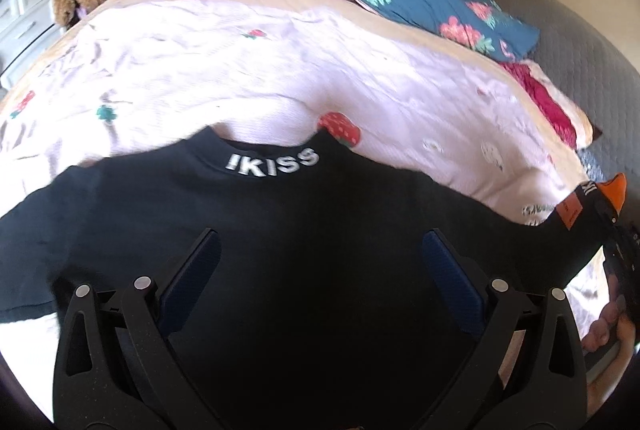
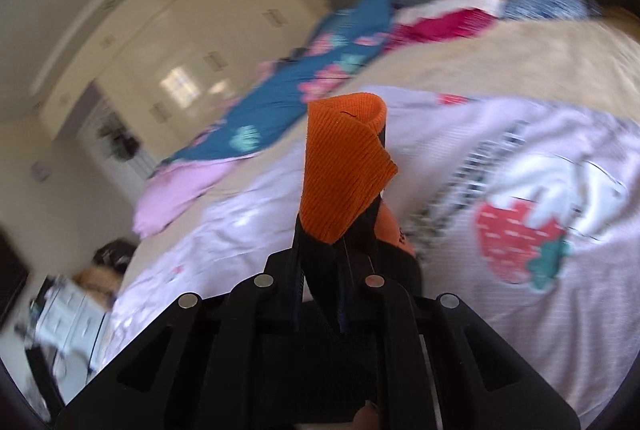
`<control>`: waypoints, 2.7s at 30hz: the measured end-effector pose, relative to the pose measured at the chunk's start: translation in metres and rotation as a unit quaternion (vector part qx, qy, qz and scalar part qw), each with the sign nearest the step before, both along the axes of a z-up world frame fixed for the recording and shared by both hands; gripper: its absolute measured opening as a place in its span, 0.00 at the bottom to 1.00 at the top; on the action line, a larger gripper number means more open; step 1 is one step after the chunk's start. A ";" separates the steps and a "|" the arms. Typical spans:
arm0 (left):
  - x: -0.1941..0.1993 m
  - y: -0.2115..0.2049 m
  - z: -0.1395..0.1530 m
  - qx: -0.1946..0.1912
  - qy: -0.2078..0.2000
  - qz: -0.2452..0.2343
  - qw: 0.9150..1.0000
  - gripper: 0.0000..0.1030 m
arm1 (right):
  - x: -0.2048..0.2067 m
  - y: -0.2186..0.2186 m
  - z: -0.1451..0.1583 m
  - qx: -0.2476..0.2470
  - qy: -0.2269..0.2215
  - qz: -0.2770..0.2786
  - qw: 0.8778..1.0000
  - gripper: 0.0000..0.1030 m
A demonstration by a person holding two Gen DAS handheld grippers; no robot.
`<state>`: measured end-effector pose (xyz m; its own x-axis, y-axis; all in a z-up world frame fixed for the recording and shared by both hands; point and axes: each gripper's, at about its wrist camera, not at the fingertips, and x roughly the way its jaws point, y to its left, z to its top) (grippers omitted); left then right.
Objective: Fold small clothes
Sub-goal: 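Grasp the orange sleeve cuff with the right gripper and lift it, then carry the sleeve across the shirt body and lay it down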
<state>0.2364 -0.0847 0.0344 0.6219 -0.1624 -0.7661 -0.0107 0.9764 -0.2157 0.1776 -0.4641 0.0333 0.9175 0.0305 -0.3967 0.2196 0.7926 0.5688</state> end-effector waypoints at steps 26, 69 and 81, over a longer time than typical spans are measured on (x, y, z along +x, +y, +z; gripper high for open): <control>-0.026 0.100 0.010 -0.169 -0.016 0.020 0.985 0.92 | 0.010 0.201 0.025 -0.145 -0.051 0.273 0.950 0.11; -0.013 0.040 -0.058 -0.146 0.062 -0.039 0.987 0.08 | 0.028 0.161 -0.008 -0.115 0.068 0.243 0.961 0.41; -0.048 0.045 0.056 -0.167 -0.088 -0.080 0.979 0.07 | 0.028 0.119 -0.008 -0.085 0.066 0.177 0.978 0.41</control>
